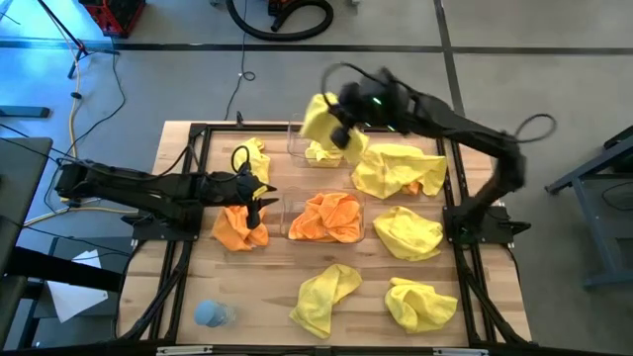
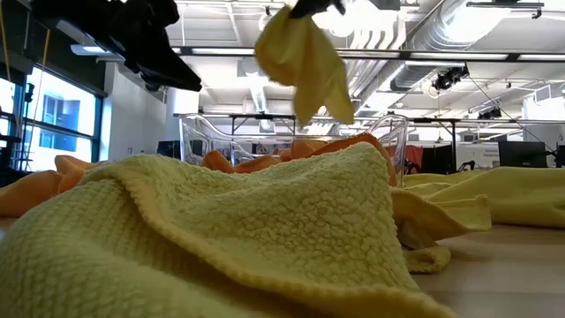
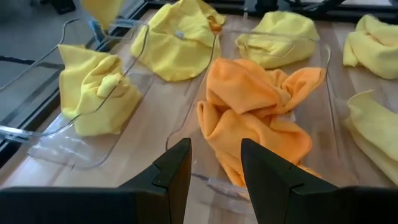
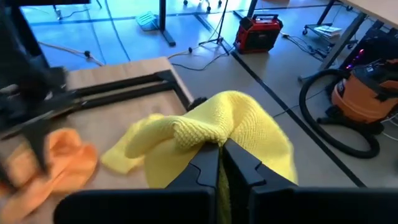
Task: Sort microfiber towel by color & place in baskets
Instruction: Put the yellow microfiber towel into the top transparent bin
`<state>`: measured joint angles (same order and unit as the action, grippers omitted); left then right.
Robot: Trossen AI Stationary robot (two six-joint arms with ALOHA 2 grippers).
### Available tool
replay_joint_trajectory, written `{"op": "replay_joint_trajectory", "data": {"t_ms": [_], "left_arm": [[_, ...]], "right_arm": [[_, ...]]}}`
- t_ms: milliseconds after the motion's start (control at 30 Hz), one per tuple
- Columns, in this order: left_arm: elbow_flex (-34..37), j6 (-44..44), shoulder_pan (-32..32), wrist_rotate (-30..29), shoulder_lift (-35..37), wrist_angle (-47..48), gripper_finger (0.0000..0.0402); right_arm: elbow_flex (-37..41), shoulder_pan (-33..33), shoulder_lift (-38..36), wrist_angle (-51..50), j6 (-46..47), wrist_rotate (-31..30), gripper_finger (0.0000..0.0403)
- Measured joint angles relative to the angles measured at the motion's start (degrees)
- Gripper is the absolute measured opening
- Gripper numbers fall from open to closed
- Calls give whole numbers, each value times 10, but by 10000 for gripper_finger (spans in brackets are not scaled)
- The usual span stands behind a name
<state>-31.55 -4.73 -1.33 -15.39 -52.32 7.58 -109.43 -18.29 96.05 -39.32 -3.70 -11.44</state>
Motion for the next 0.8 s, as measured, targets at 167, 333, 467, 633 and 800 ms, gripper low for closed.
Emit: {"op": "replay_joint_trajectory", "data": {"t_ms": [167,333,467,633,800], "left_arm": [[0,-9,2,0,3,30,126],[0,-27,2,-1,3,61,126],[0,-31,2,-1,3,69,126],[0,-31,2,-1,3,68,126],[0,-27,2,-2,3,68,126]], "right_arm": [[-89,-43,109,34,-27,35,0],[-131,-74,185,34,-34,40,0],[-111,-91,216,15,-17,40,0],[-54,-95,241,9,7,42,0],[-15,-93,275,51,23,91,0]]}}
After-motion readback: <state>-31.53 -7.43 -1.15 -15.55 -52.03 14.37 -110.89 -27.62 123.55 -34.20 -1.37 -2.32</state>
